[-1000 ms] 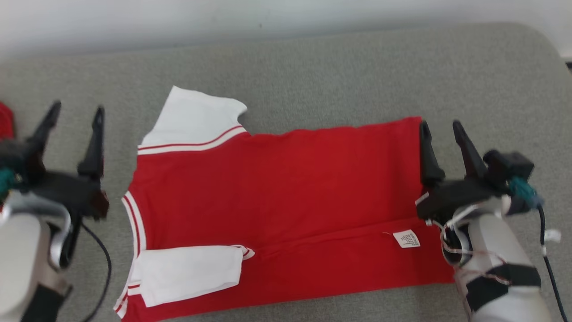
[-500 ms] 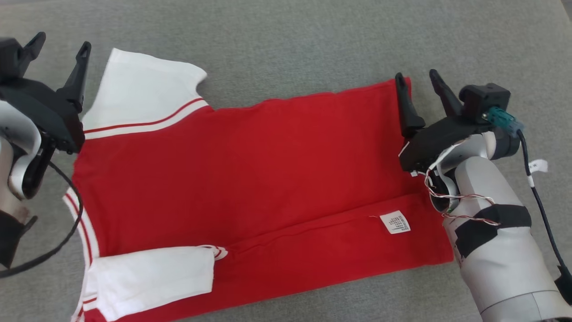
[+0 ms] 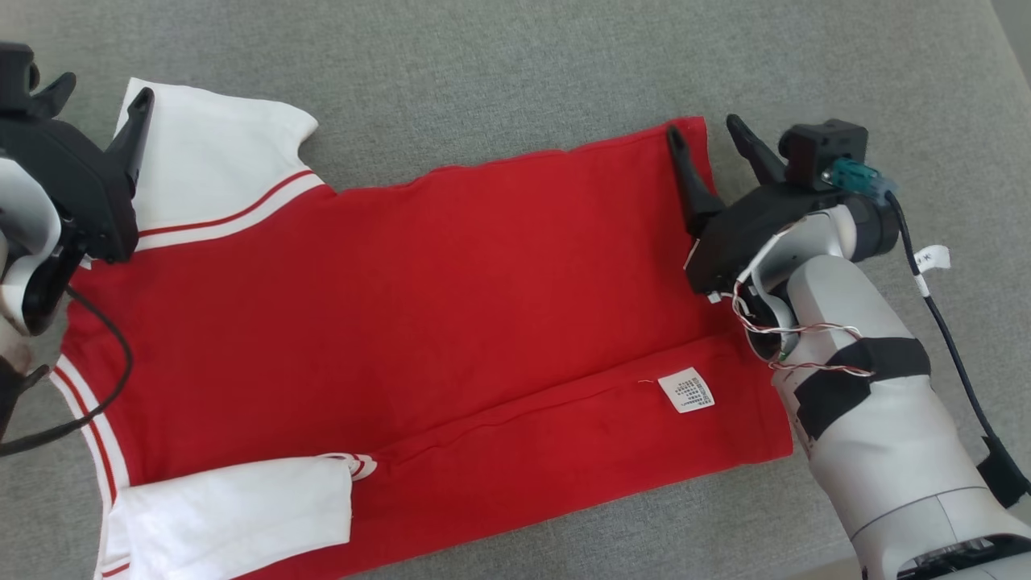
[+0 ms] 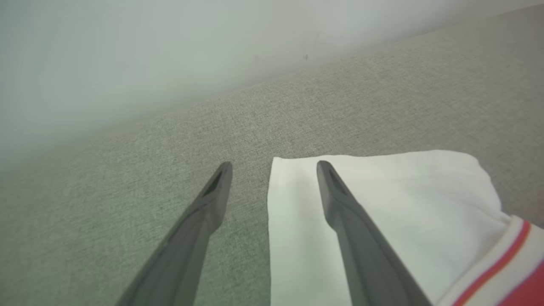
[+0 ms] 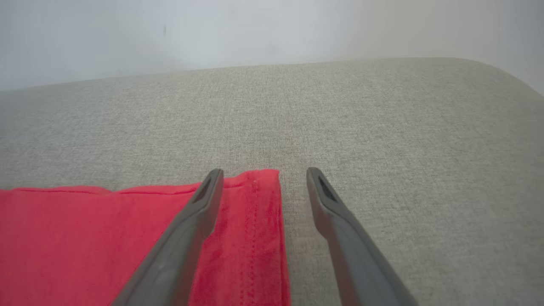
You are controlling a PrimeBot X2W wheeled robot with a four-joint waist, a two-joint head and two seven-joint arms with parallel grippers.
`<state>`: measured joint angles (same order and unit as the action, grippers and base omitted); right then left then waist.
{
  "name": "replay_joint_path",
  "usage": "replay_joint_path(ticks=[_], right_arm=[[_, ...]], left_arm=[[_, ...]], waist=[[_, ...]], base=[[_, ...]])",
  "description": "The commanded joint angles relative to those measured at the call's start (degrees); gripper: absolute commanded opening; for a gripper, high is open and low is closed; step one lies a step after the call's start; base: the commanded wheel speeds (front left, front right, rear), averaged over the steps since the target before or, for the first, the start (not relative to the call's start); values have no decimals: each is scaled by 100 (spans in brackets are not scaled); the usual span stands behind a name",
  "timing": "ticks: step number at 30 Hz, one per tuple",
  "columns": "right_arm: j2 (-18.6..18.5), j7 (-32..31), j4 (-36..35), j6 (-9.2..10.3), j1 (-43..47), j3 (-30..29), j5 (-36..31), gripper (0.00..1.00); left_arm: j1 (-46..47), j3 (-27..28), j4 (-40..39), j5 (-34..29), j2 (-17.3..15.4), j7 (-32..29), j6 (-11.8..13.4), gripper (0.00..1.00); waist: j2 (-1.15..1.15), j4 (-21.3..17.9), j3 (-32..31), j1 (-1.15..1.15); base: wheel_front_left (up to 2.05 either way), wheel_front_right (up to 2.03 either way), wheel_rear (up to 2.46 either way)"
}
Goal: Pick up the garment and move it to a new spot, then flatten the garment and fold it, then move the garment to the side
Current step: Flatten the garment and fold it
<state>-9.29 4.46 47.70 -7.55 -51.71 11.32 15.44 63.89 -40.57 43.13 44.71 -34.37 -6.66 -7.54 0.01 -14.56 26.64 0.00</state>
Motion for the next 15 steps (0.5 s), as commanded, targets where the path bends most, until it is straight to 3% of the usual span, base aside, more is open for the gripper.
replay_joint_path(ticks=[1, 15], right_arm=[[52, -33, 48, 14, -71, 69, 58, 100], [122, -123, 409, 14, -378, 355, 162, 100]], left_arm=[[110, -79, 60, 51, 2, -3, 10, 100], [470, -582, 599, 583, 120, -67, 10, 100]], waist=[[-1, -29, 53, 0], [-1, -27, 242, 0]], base=[[0, 0, 0], [0, 0, 0]])
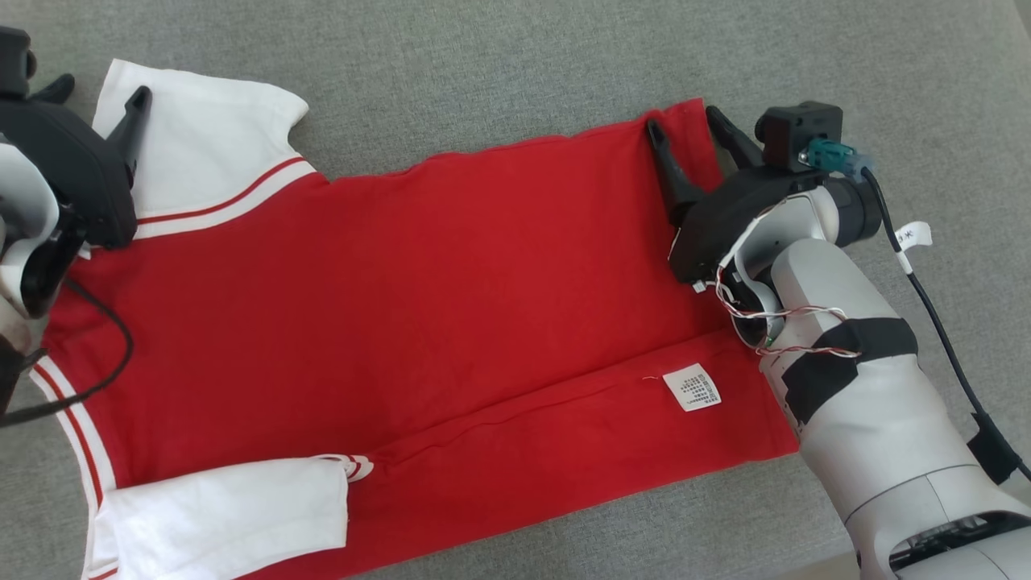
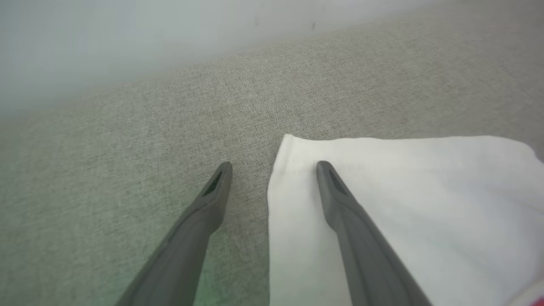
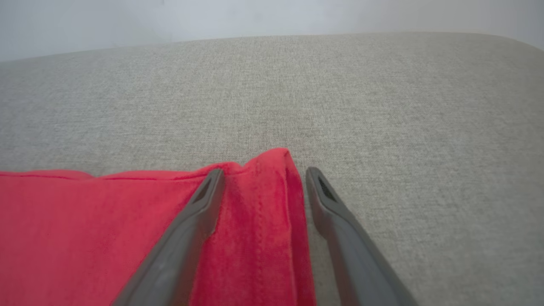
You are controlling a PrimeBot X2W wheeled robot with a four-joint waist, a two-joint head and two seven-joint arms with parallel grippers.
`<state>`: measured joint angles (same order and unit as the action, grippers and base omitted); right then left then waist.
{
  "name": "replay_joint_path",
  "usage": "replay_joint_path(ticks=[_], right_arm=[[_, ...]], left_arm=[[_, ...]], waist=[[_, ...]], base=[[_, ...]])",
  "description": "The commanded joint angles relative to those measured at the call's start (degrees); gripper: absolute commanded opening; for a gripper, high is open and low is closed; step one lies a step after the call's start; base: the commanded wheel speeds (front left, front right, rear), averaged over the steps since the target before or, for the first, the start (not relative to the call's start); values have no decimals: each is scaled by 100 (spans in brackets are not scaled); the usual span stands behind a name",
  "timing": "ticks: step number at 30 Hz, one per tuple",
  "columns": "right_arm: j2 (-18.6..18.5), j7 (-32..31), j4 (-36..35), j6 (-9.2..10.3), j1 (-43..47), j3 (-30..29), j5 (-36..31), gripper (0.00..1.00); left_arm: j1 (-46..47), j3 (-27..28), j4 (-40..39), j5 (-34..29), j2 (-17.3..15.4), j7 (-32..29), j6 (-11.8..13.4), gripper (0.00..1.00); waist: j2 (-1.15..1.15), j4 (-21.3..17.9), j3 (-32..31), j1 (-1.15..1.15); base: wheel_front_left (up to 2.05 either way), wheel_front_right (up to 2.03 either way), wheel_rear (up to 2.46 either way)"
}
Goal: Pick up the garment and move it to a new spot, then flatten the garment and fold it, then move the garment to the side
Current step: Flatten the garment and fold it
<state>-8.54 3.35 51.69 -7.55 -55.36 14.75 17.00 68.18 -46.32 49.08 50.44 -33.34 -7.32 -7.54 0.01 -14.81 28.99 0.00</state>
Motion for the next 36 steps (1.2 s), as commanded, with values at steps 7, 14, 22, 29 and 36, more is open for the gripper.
replay_joint_path(ticks=[7, 14, 22, 29, 36], right_arm=[[64, -36, 155, 15, -159, 159, 78, 0], [-39, 156, 269, 14, -239, 206, 50, 0], [-198, 568, 314, 15, -16, 292, 116, 0], [-426, 905, 298, 14, 441, 354, 242, 0], [-632, 1067, 204, 14, 878, 327, 361, 0]], left_arm=[[6, -87, -95, 695, 39, -108, 10, 5], [40, -279, -162, 902, 30, 338, 10, 0], [-77, -527, -527, 925, -9, 1245, 10, 0], [-629, -577, -1106, 1054, -89, 2010, 10, 0], [-1357, -280, -1858, 1070, -234, 2239, 143, 0]], waist=[[-1, -49, 117, 0], [-1, 57, -5, 0], [-1, 240, -301, 0], [-1, 472, -723, 0], [-1, 682, -1027, 0]], base=[[0, 0, 0], [0, 0, 0], [0, 0, 0], [0, 0, 0], [0, 0, 0]])
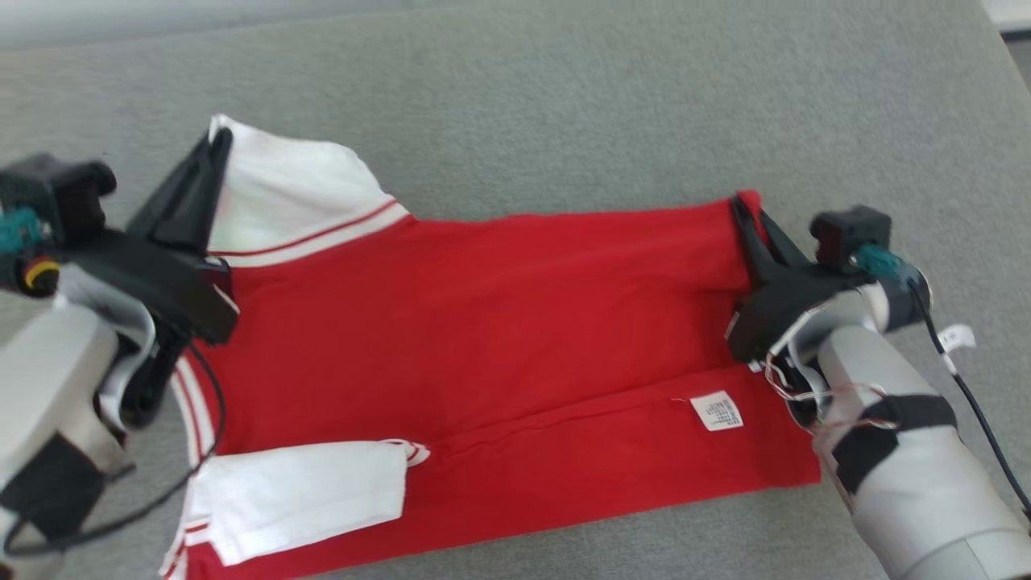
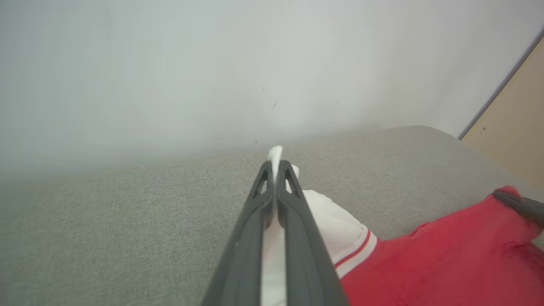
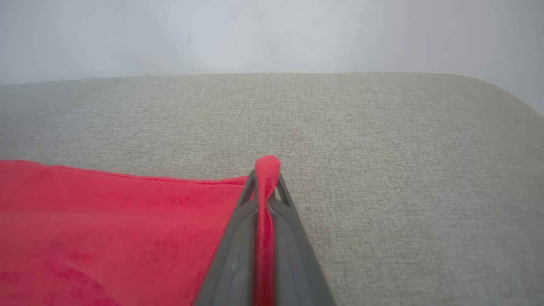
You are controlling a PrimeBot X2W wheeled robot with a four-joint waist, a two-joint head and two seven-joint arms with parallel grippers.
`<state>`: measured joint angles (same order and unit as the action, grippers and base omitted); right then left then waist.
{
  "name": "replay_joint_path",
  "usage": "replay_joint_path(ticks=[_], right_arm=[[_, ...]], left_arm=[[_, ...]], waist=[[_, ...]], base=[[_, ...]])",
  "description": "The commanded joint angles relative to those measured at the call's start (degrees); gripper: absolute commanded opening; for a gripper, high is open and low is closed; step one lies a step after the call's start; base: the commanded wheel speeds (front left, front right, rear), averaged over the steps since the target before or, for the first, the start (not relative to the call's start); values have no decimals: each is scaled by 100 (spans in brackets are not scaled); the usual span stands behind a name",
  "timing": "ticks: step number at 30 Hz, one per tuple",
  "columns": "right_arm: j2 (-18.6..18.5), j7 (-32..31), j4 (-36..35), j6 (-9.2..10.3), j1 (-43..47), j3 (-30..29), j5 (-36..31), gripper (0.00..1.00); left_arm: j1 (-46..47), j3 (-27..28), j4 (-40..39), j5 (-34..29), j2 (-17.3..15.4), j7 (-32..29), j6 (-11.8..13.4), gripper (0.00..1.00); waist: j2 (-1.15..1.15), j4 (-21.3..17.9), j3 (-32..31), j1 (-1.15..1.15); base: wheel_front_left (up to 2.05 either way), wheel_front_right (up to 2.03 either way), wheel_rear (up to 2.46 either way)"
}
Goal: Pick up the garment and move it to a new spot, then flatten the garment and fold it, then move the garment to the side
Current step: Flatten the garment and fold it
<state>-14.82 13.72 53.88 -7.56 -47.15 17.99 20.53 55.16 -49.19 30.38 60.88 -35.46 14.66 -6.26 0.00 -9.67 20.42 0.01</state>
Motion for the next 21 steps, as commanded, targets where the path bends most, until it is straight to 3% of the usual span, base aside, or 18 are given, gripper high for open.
replay_joint_path(ticks=[1, 14, 21], right_arm=[[-41, 54, -29, 16, 134, -9, 21, 0], [-271, 150, -863, 16, 1060, -460, 53, 0], [-302, 153, -1715, 16, 1833, -1005, -53, 0]], left_arm=[[-185, 81, -151, 14, -46, 49, 44, 0], [-2708, 1841, -2654, -1102, 324, 54, 617, 0], [-3908, 2147, -2905, -1637, 845, 55, 542, 0]], waist=[[0, 206, -208, -1], [0, 474, -545, -1], [0, 605, -687, -1]], base=[[0, 0, 0], [0, 0, 0], [0, 0, 0]])
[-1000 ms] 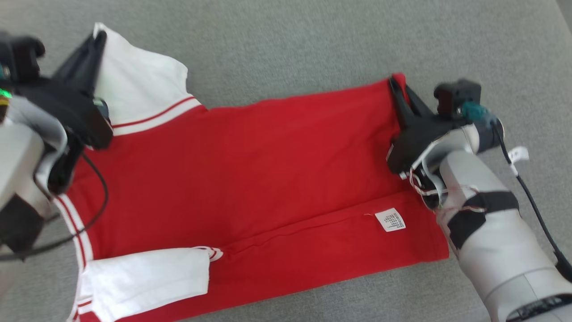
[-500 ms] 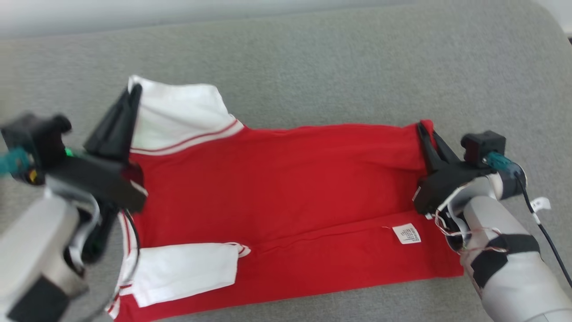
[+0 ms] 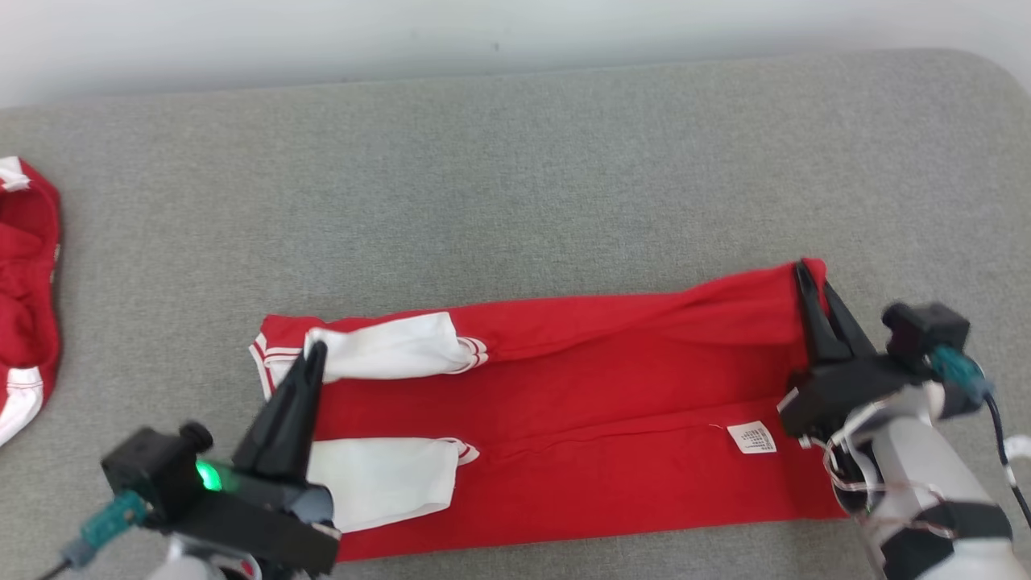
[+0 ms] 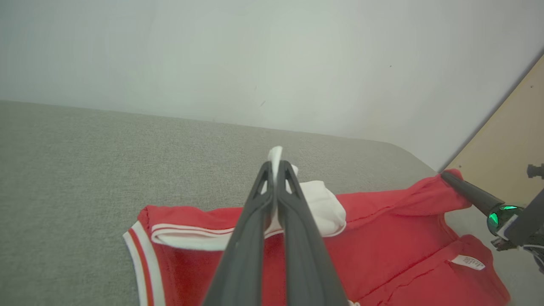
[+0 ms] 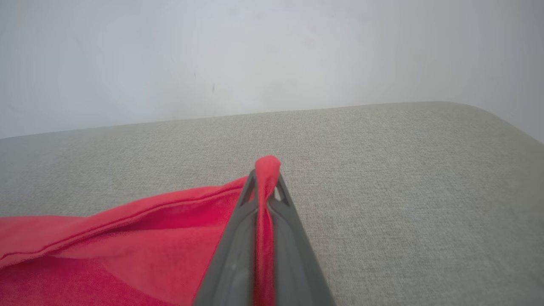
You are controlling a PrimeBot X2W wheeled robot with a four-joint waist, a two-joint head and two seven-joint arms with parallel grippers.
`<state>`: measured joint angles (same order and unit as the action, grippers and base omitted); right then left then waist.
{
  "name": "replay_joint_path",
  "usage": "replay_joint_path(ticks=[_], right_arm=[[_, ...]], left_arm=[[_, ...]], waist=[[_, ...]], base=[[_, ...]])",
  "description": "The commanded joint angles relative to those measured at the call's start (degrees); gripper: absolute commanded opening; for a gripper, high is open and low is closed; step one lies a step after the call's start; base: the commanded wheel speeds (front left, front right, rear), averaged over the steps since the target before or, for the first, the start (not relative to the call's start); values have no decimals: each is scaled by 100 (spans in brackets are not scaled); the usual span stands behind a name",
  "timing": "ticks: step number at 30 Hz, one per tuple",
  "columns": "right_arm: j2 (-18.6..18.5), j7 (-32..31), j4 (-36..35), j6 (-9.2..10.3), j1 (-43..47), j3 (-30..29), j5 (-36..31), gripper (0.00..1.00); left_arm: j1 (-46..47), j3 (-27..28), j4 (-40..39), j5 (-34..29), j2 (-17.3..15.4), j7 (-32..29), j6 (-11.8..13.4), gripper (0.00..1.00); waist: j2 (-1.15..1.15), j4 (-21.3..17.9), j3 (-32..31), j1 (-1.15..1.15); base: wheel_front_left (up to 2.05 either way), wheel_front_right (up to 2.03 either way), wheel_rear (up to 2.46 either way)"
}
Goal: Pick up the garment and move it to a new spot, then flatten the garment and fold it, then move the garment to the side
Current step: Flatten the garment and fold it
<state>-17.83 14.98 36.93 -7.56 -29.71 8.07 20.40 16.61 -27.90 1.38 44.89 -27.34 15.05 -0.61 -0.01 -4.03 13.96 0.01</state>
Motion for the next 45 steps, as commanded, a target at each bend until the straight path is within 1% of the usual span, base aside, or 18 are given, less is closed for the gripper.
replay_joint_path(ticks=[1, 7, 9, 12, 13, 14, 15, 16, 17, 19, 24, 29, 32, 35, 38, 40, 45], right_arm=[[19, 27, -292, 16, 317, -124, -49, 0], [95, 26, -944, 16, 988, -317, -91, 0], [124, 26, -1031, 16, 1147, -340, -80, 0], [134, 27, -1066, 16, 1305, -356, 10, 0], [146, 27, -1096, 16, 1344, -377, 34, 22], [154, 27, -1133, 16, 1388, -396, 37, 47], [176, 27, -1148, 16, 1443, -410, 69, 100], [184, 27, -1178, 15, 1489, -422, 82, 100], [181, 27, -1203, 16, 1520, -436, 92, 100], [176, 27, -1229, 15, 1545, -448, 107, 100], [205, 26, -1461, 15, 1717, -524, 164, 100], [135, 27, -1455, 16, 1796, -565, 199, 100], [116, -26, -1299, 15, 1782, -664, 188, 100], [107, -207, -1061, 15, 1734, -765, 190, 100], [193, -390, -837, 15, 1685, -828, 229, 100], [184, -524, -625, 15, 1670, -821, 191, 100], [263, -635, -124, 15, 1498, -774, 170, 100]], left_arm=[[-278, 147, 13, -160, 200, 17, -40, 0], [-827, 652, 156, -385, 631, 17, -179, 0], [-1016, 852, 198, -479, 769, 17, -204, 0], [-1248, 1067, 314, -578, 972, 17, -315, 0], [-1298, 1126, 366, -581, 1056, 17, -348, 0], [-1351, 1177, 434, -631, 1114, 17, -390, 0], [-1386, 1207, 498, -711, 1146, 17, -407, 35], [-1391, 1275, 534, -804, 1198, 17, -435, 56], [-1410, 1340, 585, -883, 1260, 17, -451, 100], [-1434, 1384, 635, -949, 1310, 17, -483, 100], [-1526, 1737, 713, -1325, 1533, 18, -565, 100], [-1597, 2264, 570, -1901, 1757, 18, -612, 100], [-1660, 2592, 467, -2333, 1865, 18, -635, 100], [-1697, 2923, 386, -2654, 2005, 18, -634, 100], [-1775, 3143, 370, -2981, 2100, 18, -643, 100], [-1788, 3276, 391, -3105, 2167, 18, -652, 100], [-1839, 3490, 513, -3458, 2270, 18, -668, 100]], waist=[[1, 65, -71, -1], [1, 50, -173, -1], [1, 11, -211, -1], [1, -9, -265, -1], [1, -3, -283, -1], [1, -2, -298, -1], [1, -3, -312, -1], [1, 1, -326, -1], [1, 1, -341, -1], [1, 0, -353, -1], [1, -1, -415, -1], [1, 17, -500, -1], [1, 39, -560, -1], [1, 79, -607, -1], [1, 117, -653, -1], [1, 139, -676, -1], [1, 199, -702, -1]], base=[[0, 0, 0], [0, 0, 0], [0, 0, 0], [0, 0, 0], [0, 0, 0], [0, 0, 0], [0, 0, 0], [0, 0, 0], [0, 0, 0], [0, 0, 0], [0, 0, 0], [0, 0, 0], [0, 0, 0], [0, 0, 0], [0, 0, 0], [0, 0, 0], [0, 0, 0]])
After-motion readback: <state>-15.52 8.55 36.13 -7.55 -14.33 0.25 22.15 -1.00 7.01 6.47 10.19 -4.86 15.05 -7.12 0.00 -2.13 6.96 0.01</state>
